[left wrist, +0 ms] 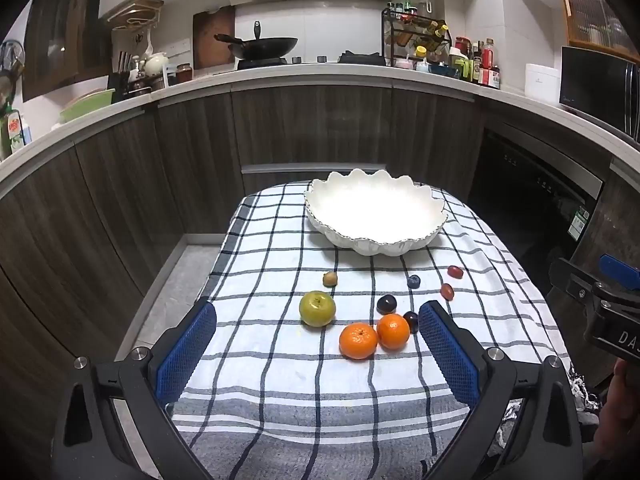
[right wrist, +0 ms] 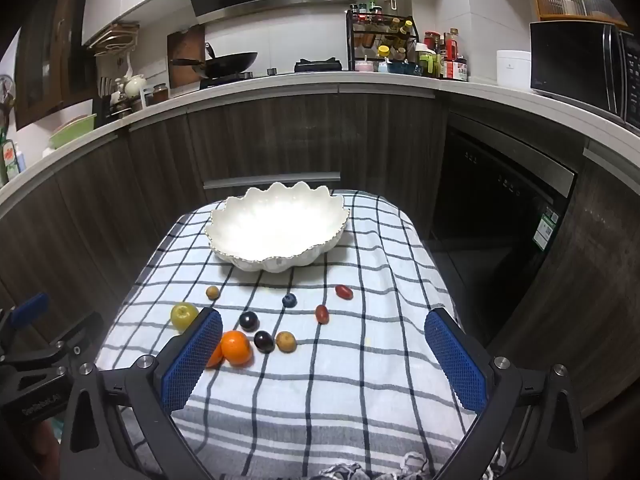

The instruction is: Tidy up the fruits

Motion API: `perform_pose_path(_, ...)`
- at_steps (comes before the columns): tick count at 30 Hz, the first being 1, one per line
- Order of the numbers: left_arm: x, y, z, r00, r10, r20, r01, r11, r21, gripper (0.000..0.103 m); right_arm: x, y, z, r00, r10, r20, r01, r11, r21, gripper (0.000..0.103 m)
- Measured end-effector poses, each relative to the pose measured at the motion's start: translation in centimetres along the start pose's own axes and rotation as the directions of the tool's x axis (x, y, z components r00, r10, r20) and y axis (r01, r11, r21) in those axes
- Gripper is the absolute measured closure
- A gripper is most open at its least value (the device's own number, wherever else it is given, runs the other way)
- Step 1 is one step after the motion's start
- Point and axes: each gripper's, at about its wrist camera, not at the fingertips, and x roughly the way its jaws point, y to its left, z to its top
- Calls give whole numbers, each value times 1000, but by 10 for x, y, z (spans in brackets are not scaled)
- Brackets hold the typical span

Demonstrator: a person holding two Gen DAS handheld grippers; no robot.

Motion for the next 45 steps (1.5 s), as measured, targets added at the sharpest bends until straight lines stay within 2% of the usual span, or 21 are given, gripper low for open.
perform_pose_path(5,-1,-7,1,1000,3,4,-3,1000,6,0,0,0,0,1000,-1,1,1,1000,-1,0)
perform_pose_path(6,-2,0,3,1000,-23,6,23,1000,-9,0,-1,0,0,1000,-1,1,1,1000,-1,0)
perform_pose_path(45,-7,1,0,1000,-12,19,12,1000,-3,0,-4,-1,1,1000,5,9,-5,1000,6,0)
